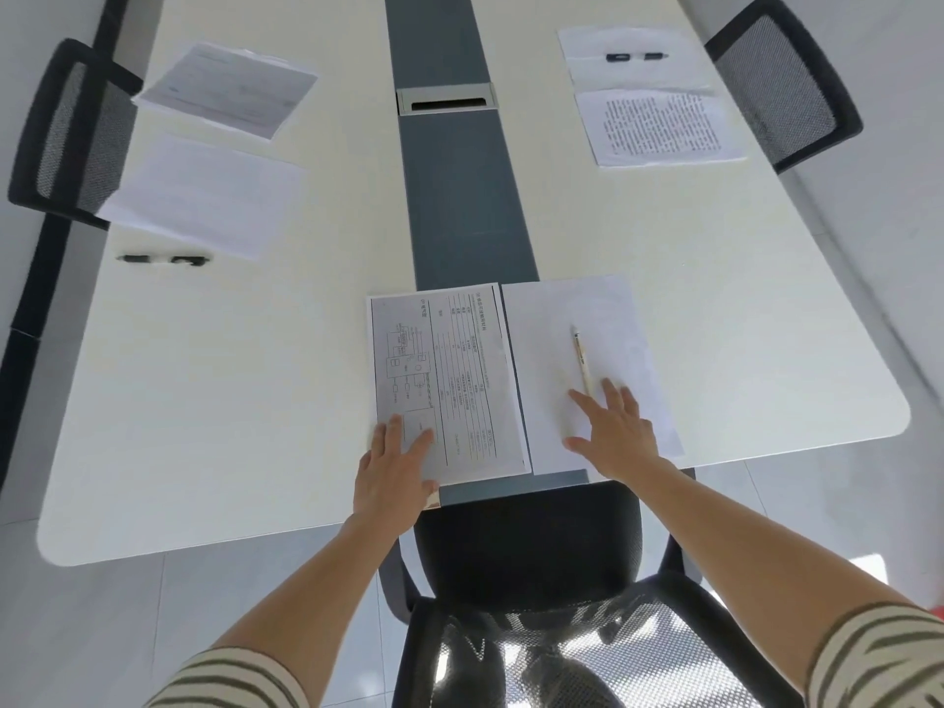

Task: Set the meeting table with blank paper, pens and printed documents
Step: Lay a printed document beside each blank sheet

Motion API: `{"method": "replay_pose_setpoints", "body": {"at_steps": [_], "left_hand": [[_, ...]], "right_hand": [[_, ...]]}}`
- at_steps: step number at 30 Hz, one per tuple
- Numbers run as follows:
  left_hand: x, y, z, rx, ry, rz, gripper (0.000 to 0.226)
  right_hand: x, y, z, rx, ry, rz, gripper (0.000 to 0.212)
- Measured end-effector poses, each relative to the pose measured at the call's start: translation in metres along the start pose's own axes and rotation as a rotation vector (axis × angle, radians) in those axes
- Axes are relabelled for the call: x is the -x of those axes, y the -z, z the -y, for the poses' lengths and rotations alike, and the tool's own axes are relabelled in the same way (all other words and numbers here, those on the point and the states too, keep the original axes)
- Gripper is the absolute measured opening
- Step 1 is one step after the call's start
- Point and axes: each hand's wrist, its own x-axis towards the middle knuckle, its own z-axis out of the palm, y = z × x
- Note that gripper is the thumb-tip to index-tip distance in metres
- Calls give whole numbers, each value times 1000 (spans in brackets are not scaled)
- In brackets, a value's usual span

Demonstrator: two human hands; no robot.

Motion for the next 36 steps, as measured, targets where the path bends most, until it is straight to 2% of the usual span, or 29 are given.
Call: {"method": "replay_pose_setpoints", "body": {"at_steps": [9, 13, 15, 18, 22, 25, 29, 32, 36], "left_hand": [[-1, 10, 0, 4, -9, 47, 66], [9, 22, -1, 50, -11, 11, 62], [19, 30, -4, 177, -9, -25, 52], [47, 43, -11, 523, 28, -50, 32], [104, 54, -9, 828, 65, 6, 12], [155, 51, -1, 999, 126, 47, 9], [224, 39, 4, 1068, 213, 25, 8], [272, 27, 2, 1137, 283, 29, 10], [331, 15, -2, 1275, 398, -86, 12]], "right_hand": [[5, 5, -1, -51, 22, 6, 72], [30, 16, -1, -155, 31, -96, 61], [50, 22, -1, -276, 39, -124, 47], [90, 25, 2, -573, 17, -119, 27], [145, 19, 7, -770, 17, -122, 14], [190, 15, 11, -825, 39, -110, 12], [239, 4, 15, -834, 104, -95, 11], [263, -4, 17, -850, 165, -14, 11], [281, -7, 40, -839, 307, 115, 11]]}}
